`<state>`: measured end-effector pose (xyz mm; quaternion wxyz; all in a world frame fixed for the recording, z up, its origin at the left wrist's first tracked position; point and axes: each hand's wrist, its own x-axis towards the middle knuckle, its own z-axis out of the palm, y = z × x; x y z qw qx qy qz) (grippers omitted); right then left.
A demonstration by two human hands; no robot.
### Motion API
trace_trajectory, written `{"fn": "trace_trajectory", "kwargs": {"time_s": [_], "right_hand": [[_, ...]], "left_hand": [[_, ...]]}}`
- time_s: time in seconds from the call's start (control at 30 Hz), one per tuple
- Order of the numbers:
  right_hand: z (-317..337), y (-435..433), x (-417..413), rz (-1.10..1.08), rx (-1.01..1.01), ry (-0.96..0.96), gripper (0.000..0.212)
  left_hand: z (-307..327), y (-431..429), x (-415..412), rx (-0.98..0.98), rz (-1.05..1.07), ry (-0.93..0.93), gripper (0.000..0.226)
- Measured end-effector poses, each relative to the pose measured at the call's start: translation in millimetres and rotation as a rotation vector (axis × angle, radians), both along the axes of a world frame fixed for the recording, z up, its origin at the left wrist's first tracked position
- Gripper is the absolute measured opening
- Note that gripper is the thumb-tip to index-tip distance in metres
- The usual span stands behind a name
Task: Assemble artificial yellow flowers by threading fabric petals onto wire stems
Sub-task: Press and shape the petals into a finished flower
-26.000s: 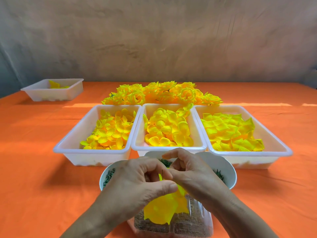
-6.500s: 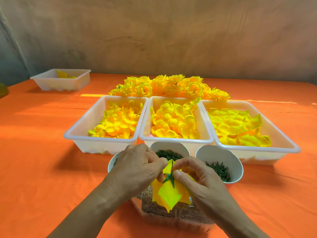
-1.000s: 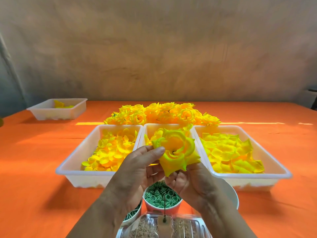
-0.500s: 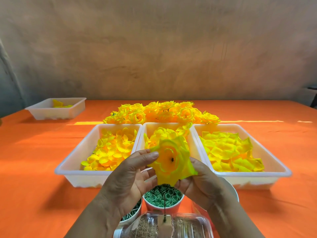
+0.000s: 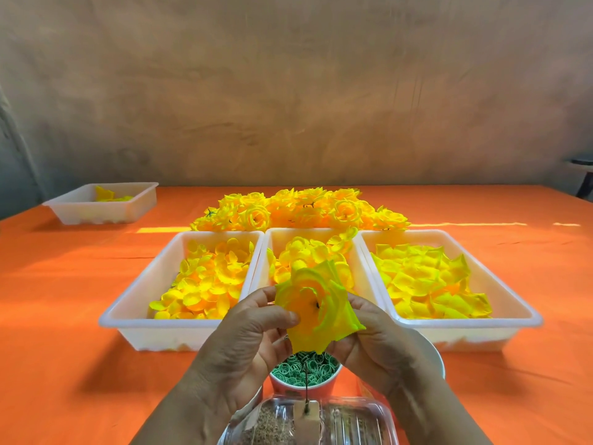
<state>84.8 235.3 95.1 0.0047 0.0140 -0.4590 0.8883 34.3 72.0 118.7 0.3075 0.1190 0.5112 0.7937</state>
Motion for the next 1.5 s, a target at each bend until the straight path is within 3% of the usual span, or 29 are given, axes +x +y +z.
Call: {"fn": "trace_trajectory", "kwargs": {"time_s": [0.07, 0.2, 0.3, 0.43, 0.53, 0.6, 0.7, 0.77, 0.9, 1.03, 1.23, 1.5], "right_hand": [[-1.7, -0.9, 0.2, -0.032, 0.010, -0.014, 0.053], [-1.6, -3.9, 0.1, -0.129, 0.059, 0.005, 0.020], [0.8, -5.8, -1.0, -0.205, 0.066, 0.006, 0.015], [-0.2, -6.2, -4.7, -0.260, 0.055, -0.028, 0.008], [-2.3, -8.1, -5.4, -0.279, 0.070, -0.032, 0.006], [-3.2, -8.5, -4.1, -0.299, 0.111, -0.016, 0.012], [-0.4, -6.8, -0.8, -0.416, 0.289, 0.043, 0.005], [2.6, -5.3, 0.8, -0.516, 0.445, 0.082, 0.013], [10.9, -7.3, 3.1, -0.622, 0.662, 0.126, 0.018], [13.1, -10.3, 3.5, -0.729, 0.846, 0.143, 0.015], [17.4, -15.0, 4.8, -0.744, 0.902, 0.179, 0.016], [22.9, -20.5, 5.3, -0.739, 0.805, 0.214, 0.008]], "left_hand": [[-2.2, 0.5, -0.9, 0.000, 0.030, -0.020, 0.062], [-4.5, 0.6, -1.5, -0.076, 0.212, 0.034, 0.063], [-2.5, -0.6, -0.9, -0.114, 0.321, 0.101, 0.056], [-2.8, -1.0, -1.1, -0.089, 0.275, -0.006, 0.041], [-4.2, -2.5, -0.9, -0.038, 0.110, -0.156, 0.052], [-7.2, -0.5, 0.3, -0.067, 0.111, -0.151, 0.054], [-9.7, 1.9, 1.1, -0.139, 0.315, -0.010, 0.030], [-7.3, -0.3, 1.6, -0.116, 0.349, 0.128, 0.025], [-3.4, -1.7, 4.8, -0.183, 0.171, 0.430, 0.032], [-5.3, -0.4, 6.0, -0.204, 0.130, 0.458, 0.043], [-0.3, 2.6, 5.4, -0.132, 0.129, 0.270, 0.019], [4.8, 3.3, 2.7, 0.028, 0.151, 0.022, 0.018]]}}
